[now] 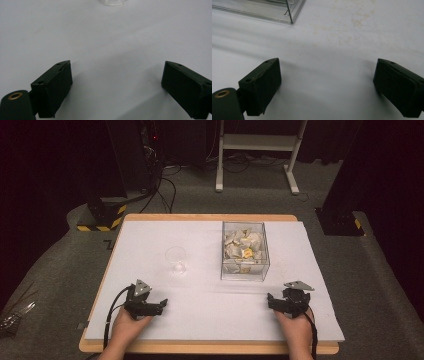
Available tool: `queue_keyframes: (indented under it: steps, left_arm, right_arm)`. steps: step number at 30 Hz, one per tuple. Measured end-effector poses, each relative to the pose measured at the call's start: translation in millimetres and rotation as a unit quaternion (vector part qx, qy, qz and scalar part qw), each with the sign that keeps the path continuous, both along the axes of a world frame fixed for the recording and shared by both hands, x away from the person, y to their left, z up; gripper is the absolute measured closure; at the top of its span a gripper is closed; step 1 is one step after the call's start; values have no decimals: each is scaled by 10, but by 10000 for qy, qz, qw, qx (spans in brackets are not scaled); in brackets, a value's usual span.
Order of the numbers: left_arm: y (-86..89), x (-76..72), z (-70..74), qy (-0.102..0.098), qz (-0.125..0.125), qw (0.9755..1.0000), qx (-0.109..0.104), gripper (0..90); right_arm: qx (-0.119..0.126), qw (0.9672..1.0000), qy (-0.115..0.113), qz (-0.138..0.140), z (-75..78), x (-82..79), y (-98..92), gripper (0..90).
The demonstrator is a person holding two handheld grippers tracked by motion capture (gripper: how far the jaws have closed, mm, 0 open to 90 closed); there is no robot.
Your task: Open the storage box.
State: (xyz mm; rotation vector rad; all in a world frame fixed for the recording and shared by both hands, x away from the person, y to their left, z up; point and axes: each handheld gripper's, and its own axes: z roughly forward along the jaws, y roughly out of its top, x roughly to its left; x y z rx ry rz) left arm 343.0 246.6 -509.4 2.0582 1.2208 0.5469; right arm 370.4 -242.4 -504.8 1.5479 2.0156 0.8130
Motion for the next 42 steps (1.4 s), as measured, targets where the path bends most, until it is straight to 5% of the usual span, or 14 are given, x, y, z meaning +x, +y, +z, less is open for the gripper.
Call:
queue_keyframes:
  steps: [18,42]
  left_arm:
    - [-2,8,-2,24,93,9999,30,66]
    - [-7,14,-7,74,203,9998,22,31]
  right_arm:
    - [-52,10000,-57,25,5,-6,5,83]
    - [45,9987,-320,396,100,-147,49,95]
